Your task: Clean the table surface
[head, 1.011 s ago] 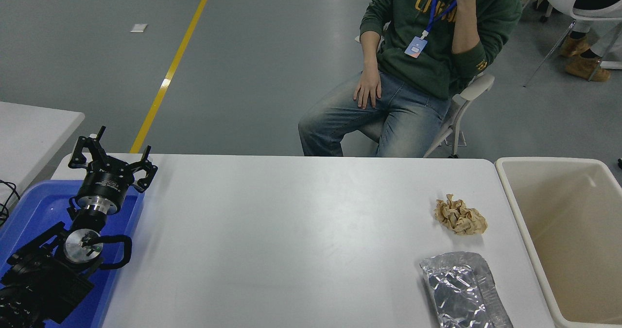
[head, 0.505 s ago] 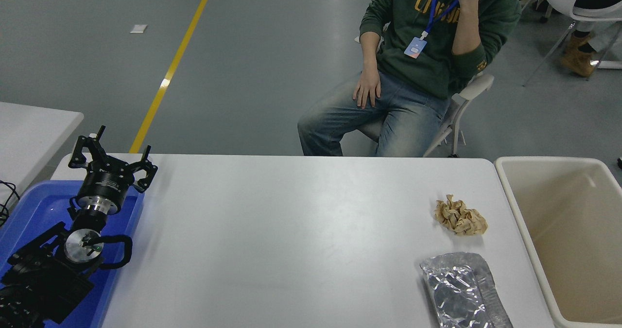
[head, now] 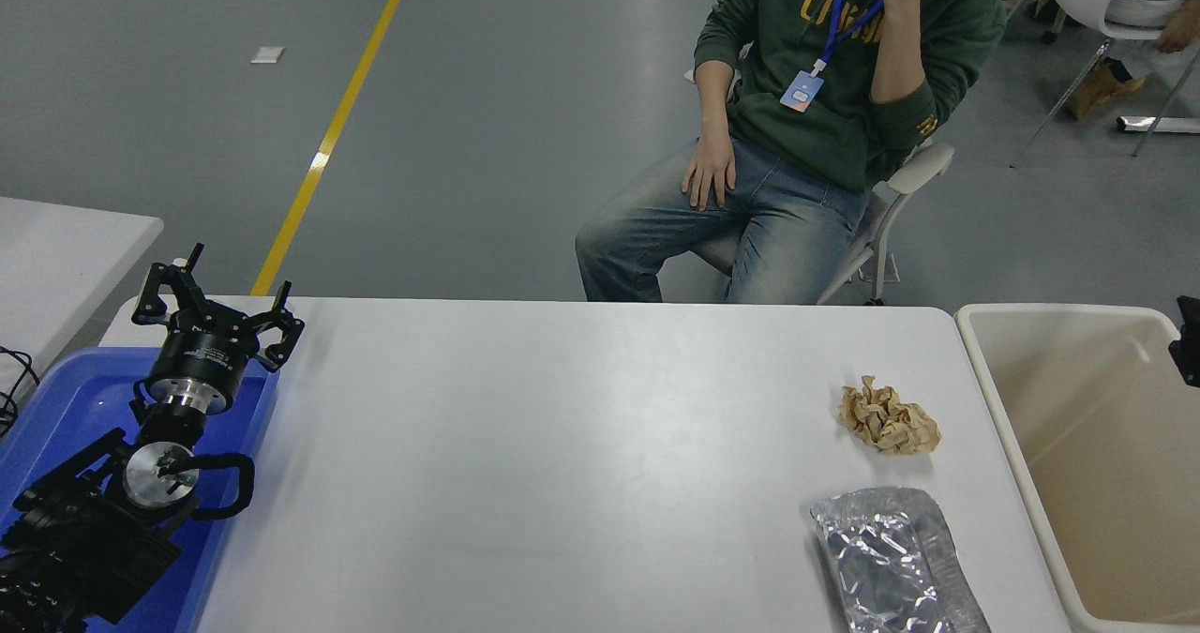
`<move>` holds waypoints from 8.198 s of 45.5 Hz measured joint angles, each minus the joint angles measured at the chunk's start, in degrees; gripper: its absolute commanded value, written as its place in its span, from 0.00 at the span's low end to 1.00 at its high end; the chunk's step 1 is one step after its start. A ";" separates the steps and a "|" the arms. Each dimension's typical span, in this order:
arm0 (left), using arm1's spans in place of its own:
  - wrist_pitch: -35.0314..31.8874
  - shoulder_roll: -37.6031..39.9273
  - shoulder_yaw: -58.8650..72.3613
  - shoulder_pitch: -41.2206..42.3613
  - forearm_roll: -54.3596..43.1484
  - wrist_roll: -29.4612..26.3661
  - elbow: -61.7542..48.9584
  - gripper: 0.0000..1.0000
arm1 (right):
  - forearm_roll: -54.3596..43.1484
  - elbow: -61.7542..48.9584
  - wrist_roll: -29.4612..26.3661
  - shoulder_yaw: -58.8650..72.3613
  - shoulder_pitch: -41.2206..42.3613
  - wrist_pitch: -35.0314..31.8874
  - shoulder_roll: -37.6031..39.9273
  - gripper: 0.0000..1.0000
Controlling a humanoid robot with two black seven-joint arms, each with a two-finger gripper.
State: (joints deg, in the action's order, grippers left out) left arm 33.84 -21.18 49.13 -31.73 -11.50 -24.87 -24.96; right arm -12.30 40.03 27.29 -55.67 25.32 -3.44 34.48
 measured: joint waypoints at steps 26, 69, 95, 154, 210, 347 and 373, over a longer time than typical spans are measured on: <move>0.00 0.00 0.00 0.00 -0.01 0.00 0.00 1.00 | 3.23 5.72 0.20 -2.19 -0.68 -4.33 -10.76 1.00; 0.00 0.00 0.00 0.00 0.00 0.00 -0.01 1.00 | 2.68 5.89 1.33 -2.60 1.00 -4.62 -13.76 1.00; 0.00 0.00 0.00 0.00 -0.03 0.00 -0.01 1.00 | 2.71 21.15 -0.64 2.86 -4.30 -4.37 0.23 1.00; 0.00 0.00 0.00 0.00 -0.02 0.00 -0.01 1.00 | -48.68 40.02 2.82 24.79 -6.62 -7.61 32.06 0.99; 0.00 0.00 0.00 0.00 0.00 0.00 0.00 1.00 | -75.29 32.36 -1.78 47.54 -7.23 29.53 22.06 0.99; 0.00 0.00 0.00 0.00 0.00 0.00 -0.02 1.00 | -73.78 38.99 -1.88 57.55 -2.50 45.17 34.50 0.00; 0.00 0.00 0.00 0.00 -0.02 0.00 -0.03 1.00 | -66.61 39.41 4.24 56.82 5.86 35.79 41.91 0.00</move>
State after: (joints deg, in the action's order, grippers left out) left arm 33.84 -21.18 49.13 -31.73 -11.51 -24.87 -24.99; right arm -78.91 79.43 31.53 1.15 31.18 32.36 76.39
